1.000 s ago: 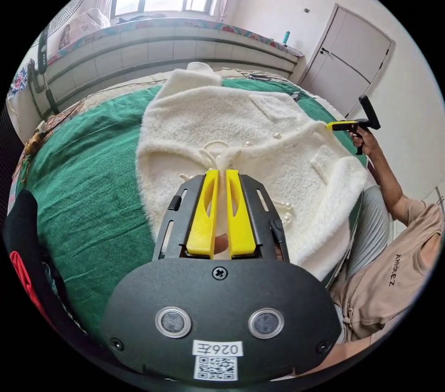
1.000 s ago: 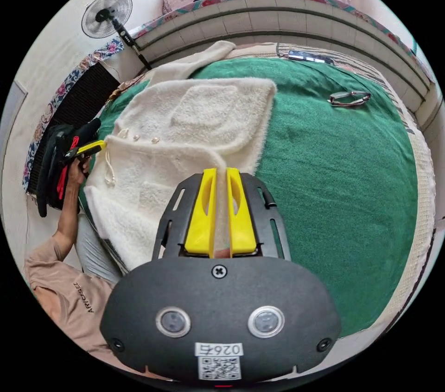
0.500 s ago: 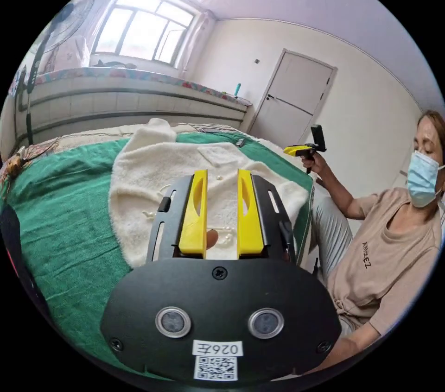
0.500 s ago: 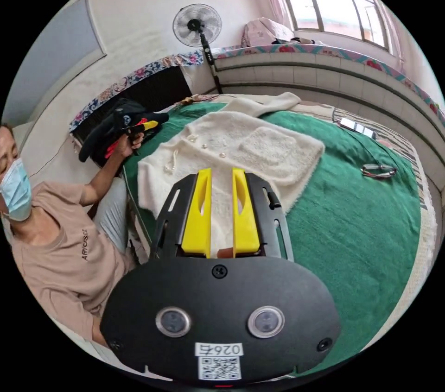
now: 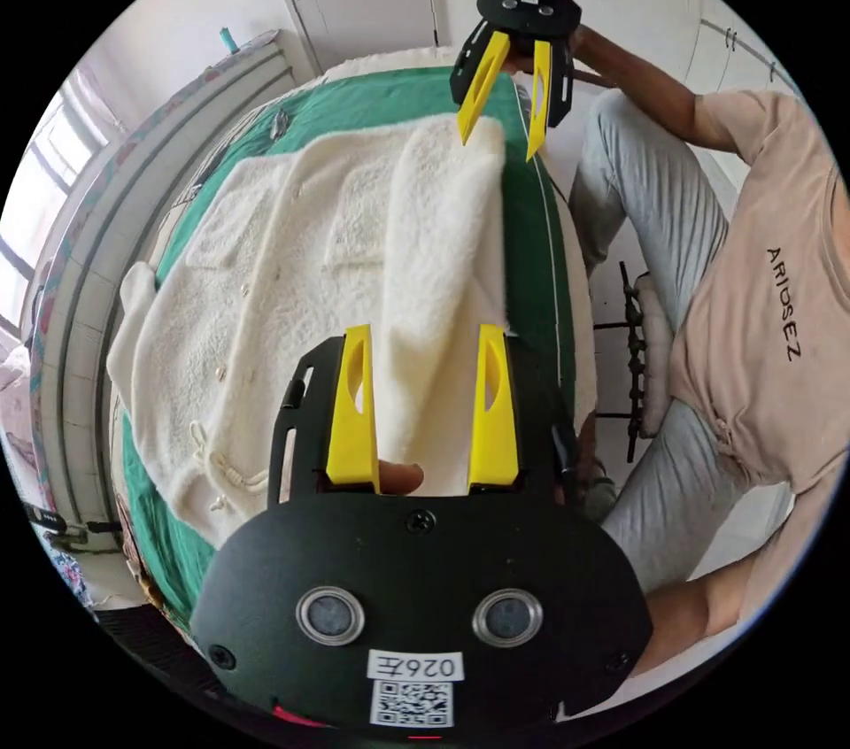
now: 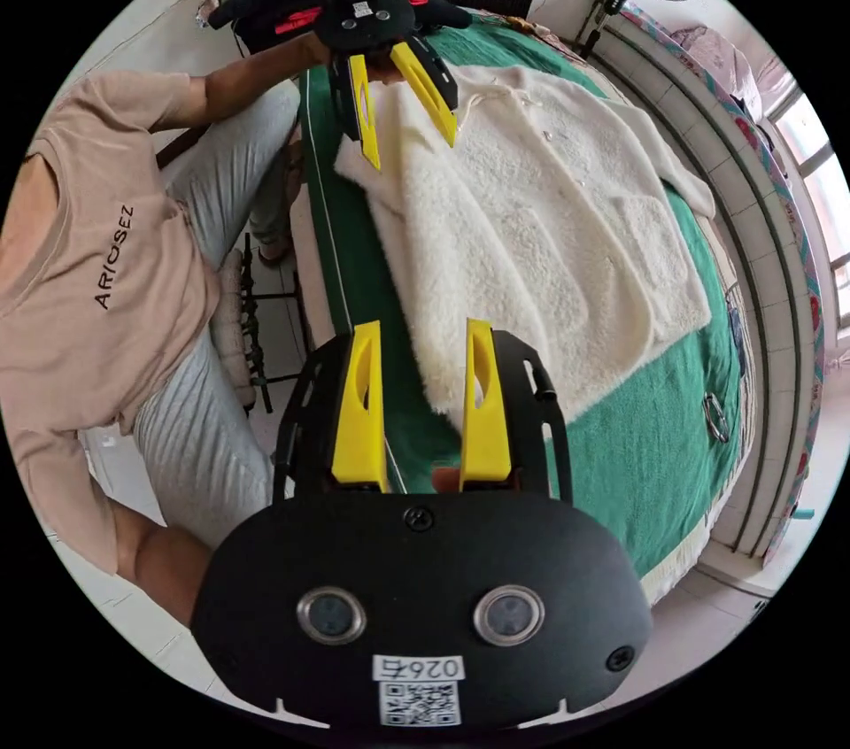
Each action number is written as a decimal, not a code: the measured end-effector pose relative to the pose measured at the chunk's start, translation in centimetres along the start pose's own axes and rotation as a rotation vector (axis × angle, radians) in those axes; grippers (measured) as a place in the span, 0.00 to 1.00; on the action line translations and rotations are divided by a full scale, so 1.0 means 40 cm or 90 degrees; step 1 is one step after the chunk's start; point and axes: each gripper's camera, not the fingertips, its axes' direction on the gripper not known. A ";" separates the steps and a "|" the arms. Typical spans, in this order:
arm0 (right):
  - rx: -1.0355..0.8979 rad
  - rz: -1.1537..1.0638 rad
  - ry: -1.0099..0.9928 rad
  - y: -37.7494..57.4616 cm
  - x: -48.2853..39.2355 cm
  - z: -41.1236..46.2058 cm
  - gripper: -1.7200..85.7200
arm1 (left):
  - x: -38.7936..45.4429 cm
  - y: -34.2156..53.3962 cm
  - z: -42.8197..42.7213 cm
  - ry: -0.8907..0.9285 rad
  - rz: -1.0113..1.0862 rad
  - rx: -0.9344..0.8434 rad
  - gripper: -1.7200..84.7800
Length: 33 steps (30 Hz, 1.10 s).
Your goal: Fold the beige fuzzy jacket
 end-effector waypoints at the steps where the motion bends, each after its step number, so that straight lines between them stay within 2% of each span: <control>1: -0.009 0.008 0.000 0.000 0.005 0.012 0.13 | -0.008 0.000 0.008 0.016 -0.006 -0.006 0.17; 3: -0.077 0.040 0.018 -0.007 0.031 0.064 0.09 | -0.040 0.001 0.006 0.072 -0.025 0.007 0.13; 6: -0.127 0.025 0.010 -0.019 0.040 0.085 0.03 | -0.051 0.011 -0.021 0.063 -0.010 0.029 0.06; 10: -0.091 -0.009 0.031 -0.029 0.040 0.020 0.01 | -0.061 0.026 -0.066 0.062 0.010 0.055 0.04; 14: 0.079 0.056 0.083 -0.033 0.113 -0.102 0.01 | -0.147 0.085 -0.124 0.050 -0.072 0.148 0.05; 16: 0.194 0.158 0.147 -0.045 0.178 -0.146 0.02 | -0.221 0.133 -0.135 0.038 -0.194 0.235 0.06; 17: 0.282 0.250 0.183 -0.054 0.229 -0.161 0.03 | -0.282 0.172 -0.127 0.047 -0.301 0.286 0.07; 18: 0.337 0.323 0.208 -0.067 0.278 -0.155 0.05 | -0.338 0.203 -0.107 0.060 -0.393 0.280 0.09; 19: 0.342 0.366 0.218 -0.076 0.305 -0.145 0.06 | -0.362 0.216 -0.094 0.068 -0.426 0.263 0.10; 21: 0.302 0.455 0.214 -0.112 0.394 -0.084 0.09 | -0.431 0.260 -0.050 0.102 -0.512 0.200 0.11; 23: 0.256 0.487 0.170 -0.126 0.440 -0.033 0.10 | -0.452 0.280 -0.040 0.130 -0.532 0.193 0.11; 25: 0.209 0.486 0.140 -0.131 0.464 0.010 0.11 | -0.457 0.273 -0.046 0.161 -0.493 0.206 0.08; 28: 0.154 0.484 0.116 -0.119 0.481 0.063 0.09 | -0.456 0.232 -0.055 0.149 -0.440 0.155 0.08; 31: 0.196 0.528 0.031 -0.091 0.524 0.079 0.10 | -0.447 0.207 -0.056 0.073 -0.431 0.079 0.10; 33: 0.250 0.565 -0.078 -0.076 0.578 0.096 0.12 | -0.442 0.197 -0.054 0.030 -0.415 0.020 0.14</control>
